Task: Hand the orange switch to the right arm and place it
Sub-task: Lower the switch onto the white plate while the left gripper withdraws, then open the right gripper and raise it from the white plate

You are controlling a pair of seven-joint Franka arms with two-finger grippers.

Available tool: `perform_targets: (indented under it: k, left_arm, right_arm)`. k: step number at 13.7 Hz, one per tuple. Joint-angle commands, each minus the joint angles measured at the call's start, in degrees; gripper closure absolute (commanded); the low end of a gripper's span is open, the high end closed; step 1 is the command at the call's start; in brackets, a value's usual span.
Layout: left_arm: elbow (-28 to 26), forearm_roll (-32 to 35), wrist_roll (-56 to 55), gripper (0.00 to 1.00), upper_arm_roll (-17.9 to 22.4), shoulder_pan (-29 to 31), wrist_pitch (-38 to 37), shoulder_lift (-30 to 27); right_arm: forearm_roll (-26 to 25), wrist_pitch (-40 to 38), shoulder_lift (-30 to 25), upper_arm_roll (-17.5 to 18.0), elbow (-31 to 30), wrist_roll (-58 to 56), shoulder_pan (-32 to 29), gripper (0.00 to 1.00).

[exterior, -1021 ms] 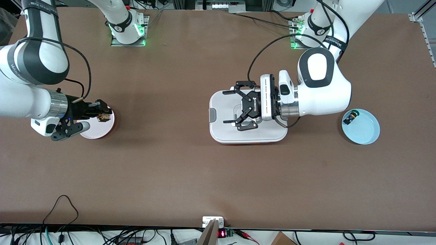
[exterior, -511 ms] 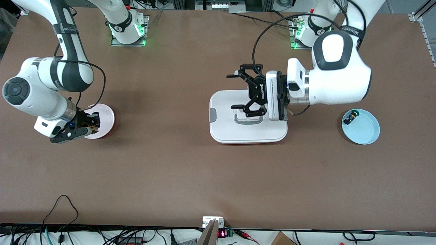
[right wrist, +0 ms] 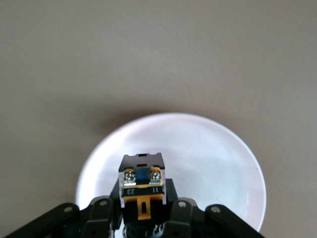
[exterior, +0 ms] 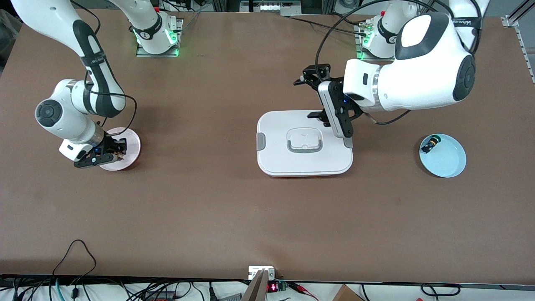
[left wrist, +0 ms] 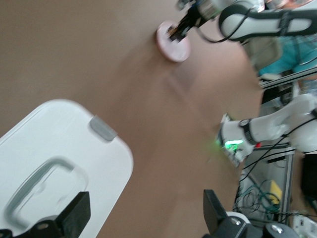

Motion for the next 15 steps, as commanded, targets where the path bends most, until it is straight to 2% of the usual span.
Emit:
perform_targets:
  k: [1, 2, 3, 4, 5, 7, 8, 12, 14, 15]
  left_arm:
    - [2.71, 9.85, -5.84, 0.0, -0.06, 0.95, -5.62, 0.59]
    - [3.06, 13.8, -5.94, 0.0, -0.06, 1.47, -6.68, 0.67]
    - [3.15, 18.54, -5.86, 0.0, -0.06, 2.35, -7.56, 0.76]
    - [3.15, 22.5, -5.77, 0.0, -0.06, 3.05, -7.83, 0.76]
    - [3.33, 27.15, -5.51, 0.0, -0.06, 4.28, -7.92, 0.76]
    - [3.41, 38.31, -5.59, 0.0, -0.24, 5.43, -9.15, 0.5]
    - [3.5, 41.14, -5.59, 0.0, -0.32, 5.52, -9.94, 0.41]
    - [11.14, 42.05, -6.12, 0.0, 0.2, 8.41, -16.53, 0.5]
    - [12.11, 42.05, -6.81, 0.0, 1.17, 10.0, -16.72, 0.06]
    - [11.16, 41.79, -8.13, 0.0, 3.78, 9.92, -16.28, -1.94]
  right_arm:
    - [-0.69, 2.54, 1.73, 0.49, -0.97, 0.06, -0.93, 0.91]
    - [-0.43, 2.64, 2.08, 0.49, -1.06, 0.06, -0.93, 0.59]
    - [-0.34, 2.2, 1.74, 0.49, -0.97, 0.06, -0.93, 0.08]
    - [-0.43, 1.59, 0.34, 0.57, -0.54, -0.2, -0.93, 0.0]
    - [-0.34, -1.29, -1.93, 0.75, 0.34, -0.12, -0.49, 0.0]
    - [-0.16, -11.81, -7.29, 1.45, 4.1, 0.14, -0.14, 0.0]
    - [-0.08, -15.69, -10.8, 1.45, 5.26, 0.23, 0.39, 0.0]
    - [-0.34, -30.63, -22.5, 1.81, 8.68, 3.74, 3.64, 0.0]
    - [-0.86, -40.12, -24.8, 1.81, 14.9, 3.92, 5.39, 0.0]
    - [-0.95, -45.04, -24.81, 1.81, 19.46, 3.92, 5.58, 0.0]
